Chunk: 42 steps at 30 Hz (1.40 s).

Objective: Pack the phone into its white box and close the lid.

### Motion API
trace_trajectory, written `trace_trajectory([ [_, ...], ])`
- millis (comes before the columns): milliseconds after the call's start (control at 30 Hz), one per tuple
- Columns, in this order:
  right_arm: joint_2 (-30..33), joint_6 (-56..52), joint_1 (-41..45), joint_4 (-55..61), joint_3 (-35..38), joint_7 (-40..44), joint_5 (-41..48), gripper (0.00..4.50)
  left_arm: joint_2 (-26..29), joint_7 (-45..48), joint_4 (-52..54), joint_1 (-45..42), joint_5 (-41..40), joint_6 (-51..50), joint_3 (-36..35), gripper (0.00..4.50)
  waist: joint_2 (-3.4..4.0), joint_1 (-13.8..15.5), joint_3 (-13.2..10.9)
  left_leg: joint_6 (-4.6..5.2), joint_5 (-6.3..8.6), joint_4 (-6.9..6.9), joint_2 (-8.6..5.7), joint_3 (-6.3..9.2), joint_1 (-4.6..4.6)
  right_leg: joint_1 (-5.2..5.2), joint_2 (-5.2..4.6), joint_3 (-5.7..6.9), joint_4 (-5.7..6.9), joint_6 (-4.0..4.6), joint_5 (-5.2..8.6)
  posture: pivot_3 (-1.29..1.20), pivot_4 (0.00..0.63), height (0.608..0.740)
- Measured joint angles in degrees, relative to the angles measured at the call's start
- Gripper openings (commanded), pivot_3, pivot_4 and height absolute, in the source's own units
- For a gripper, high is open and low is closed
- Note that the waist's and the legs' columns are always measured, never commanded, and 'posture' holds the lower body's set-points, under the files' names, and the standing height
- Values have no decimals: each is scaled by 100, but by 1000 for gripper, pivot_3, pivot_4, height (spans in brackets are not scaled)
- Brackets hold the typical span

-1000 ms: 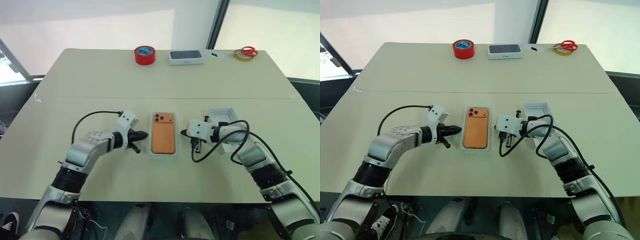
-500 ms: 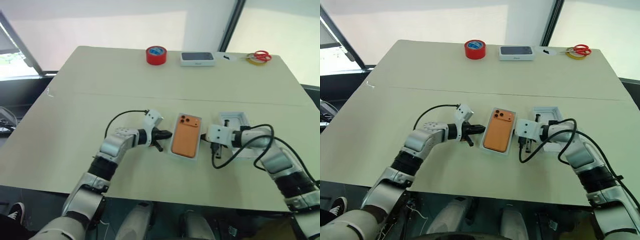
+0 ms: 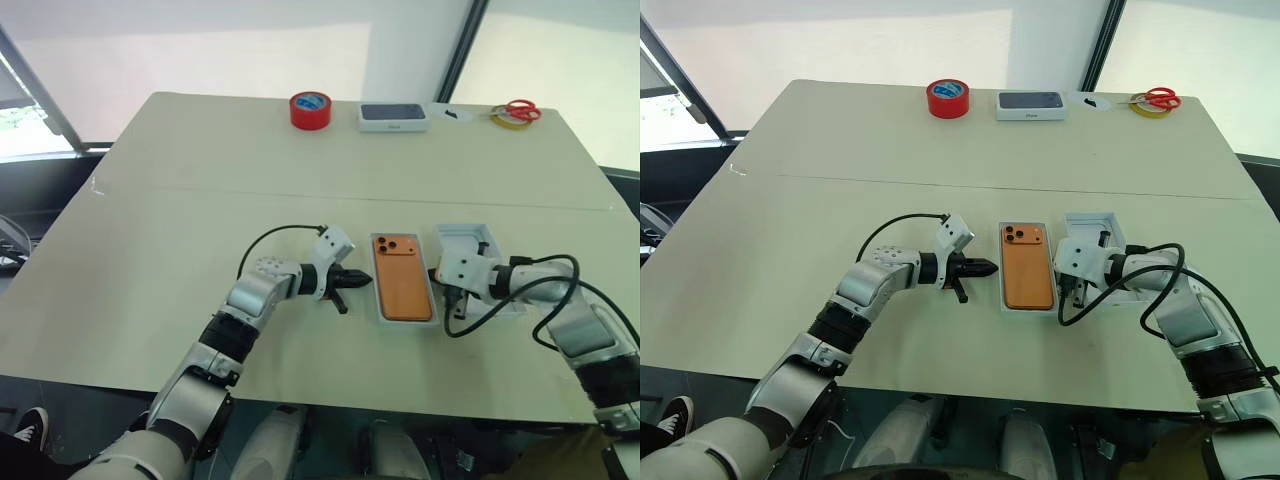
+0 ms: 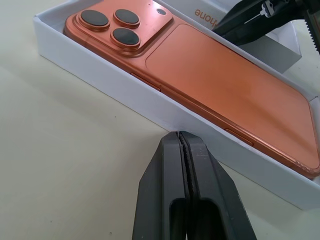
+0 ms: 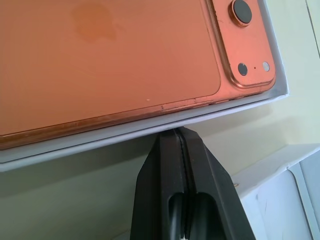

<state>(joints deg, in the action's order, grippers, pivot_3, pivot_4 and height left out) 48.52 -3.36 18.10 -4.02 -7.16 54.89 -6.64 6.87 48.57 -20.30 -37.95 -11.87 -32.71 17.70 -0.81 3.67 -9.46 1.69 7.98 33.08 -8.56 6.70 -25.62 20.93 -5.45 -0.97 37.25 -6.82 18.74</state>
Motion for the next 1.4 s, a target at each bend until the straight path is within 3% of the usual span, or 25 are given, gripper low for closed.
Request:
trace_trajectory([
  [400,257,200,-37,-176,59,17,13,0,248,-28,113,175,-86,126,-306,37,0,-127,-1,-1,0,0,5,3,1,3,6,0,4,-3,-2,0,150,736],
  [533,253,-474,-111,-53,340,245,519,1281,694,154,363,355,-275,59,-578,1293,2,-230,-2,-2,-2,-1,15,5,1,9,16,-2,11,-4,-2,0,150,736],
  [733,232,-1187,-211,348,716,259,1012,4477,1433,426,833,776,-394,428,-1015,4475,12,-348,-8,-3,-2,-7,17,7,-3,19,17,-6,12,-2,-2,0,150,736],
  [900,-16,-2477,134,1157,1067,-228,1503,4477,1975,871,1312,1160,-551,1156,-1473,4475,22,-325,-12,-3,-2,-11,18,5,-12,32,18,-9,13,-1,-2,0,150,736],
  [1100,61,-4811,462,1430,1032,-754,1612,4477,2508,1540,1633,1735,-779,2190,-1895,4475,22,-271,-12,-2,-1,-12,16,1,-32,47,14,-12,9,19,7,0,150,736],
  [1400,147,-7299,924,1747,911,-1072,2079,4477,2783,2123,2089,2156,-1027,2841,-1933,4475,30,-321,-16,-1,0,-16,18,-6,-38,58,13,-19,11,21,8,0,150,736],
])
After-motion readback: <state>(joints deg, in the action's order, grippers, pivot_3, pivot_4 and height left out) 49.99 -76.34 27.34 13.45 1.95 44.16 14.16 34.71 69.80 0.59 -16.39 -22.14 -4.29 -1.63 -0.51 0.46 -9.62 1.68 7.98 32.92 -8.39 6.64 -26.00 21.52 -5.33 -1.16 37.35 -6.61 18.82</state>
